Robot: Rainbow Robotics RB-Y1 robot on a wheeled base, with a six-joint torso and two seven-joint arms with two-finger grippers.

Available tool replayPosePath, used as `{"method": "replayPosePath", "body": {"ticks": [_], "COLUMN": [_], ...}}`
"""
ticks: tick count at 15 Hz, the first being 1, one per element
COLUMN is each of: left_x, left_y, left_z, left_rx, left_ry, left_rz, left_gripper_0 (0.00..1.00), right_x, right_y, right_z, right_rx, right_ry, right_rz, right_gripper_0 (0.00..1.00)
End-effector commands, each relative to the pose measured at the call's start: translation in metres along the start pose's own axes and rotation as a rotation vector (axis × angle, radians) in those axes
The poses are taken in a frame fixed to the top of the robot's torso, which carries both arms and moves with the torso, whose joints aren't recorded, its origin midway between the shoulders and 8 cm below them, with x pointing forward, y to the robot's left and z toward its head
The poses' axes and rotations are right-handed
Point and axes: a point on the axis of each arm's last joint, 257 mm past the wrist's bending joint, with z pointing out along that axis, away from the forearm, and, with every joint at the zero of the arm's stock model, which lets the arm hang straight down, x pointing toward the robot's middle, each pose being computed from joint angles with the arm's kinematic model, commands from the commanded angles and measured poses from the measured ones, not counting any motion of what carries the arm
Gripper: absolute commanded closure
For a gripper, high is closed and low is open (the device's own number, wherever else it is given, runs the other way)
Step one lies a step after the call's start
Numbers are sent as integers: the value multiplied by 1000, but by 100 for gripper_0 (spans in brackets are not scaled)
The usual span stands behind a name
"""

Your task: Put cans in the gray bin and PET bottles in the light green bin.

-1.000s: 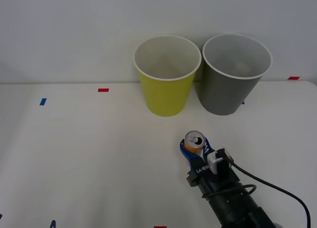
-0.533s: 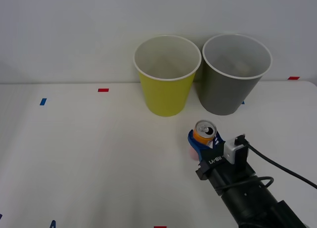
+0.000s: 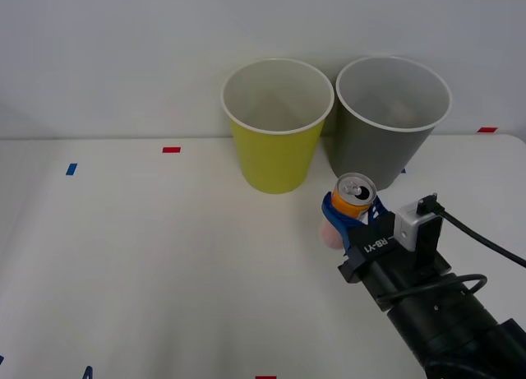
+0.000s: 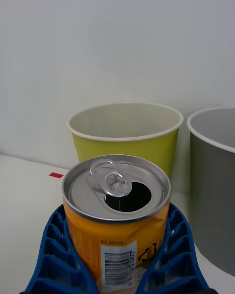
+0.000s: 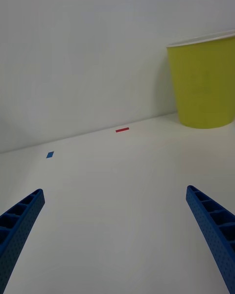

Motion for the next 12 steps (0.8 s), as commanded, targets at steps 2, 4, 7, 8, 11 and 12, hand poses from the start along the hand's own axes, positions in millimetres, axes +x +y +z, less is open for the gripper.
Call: {"method": "replayPosePath", "body": {"ticks": [2, 4, 7, 8, 11, 12], "left_x": [0, 0, 0, 0, 0, 0], "left_y": [0, 0, 0, 0, 0, 0], "left_z": [0, 0, 0, 0, 0, 0], "left_rx": [0, 0, 0, 0, 0, 0], "left_ry": [0, 0, 0, 0, 0, 0], "left_rz": [0, 0, 0, 0, 0, 0], "left_gripper_0": [0, 0, 0, 0, 0, 0], "right_x": [-22, -38, -55, -61, -80, -85], "right_y": [-3, -5, -9, -10, -19, -25], "right_z": [-2, -2, 5, 9, 14, 15], "right_rx": [-3, -1, 7, 4, 30, 50], "right_ry": [-30, 1, -6, -12, 5, 18], "right_rz": [-22, -38, -1, 23, 28, 26], "right_gripper_0": [100, 100, 100, 100, 100, 100]}}
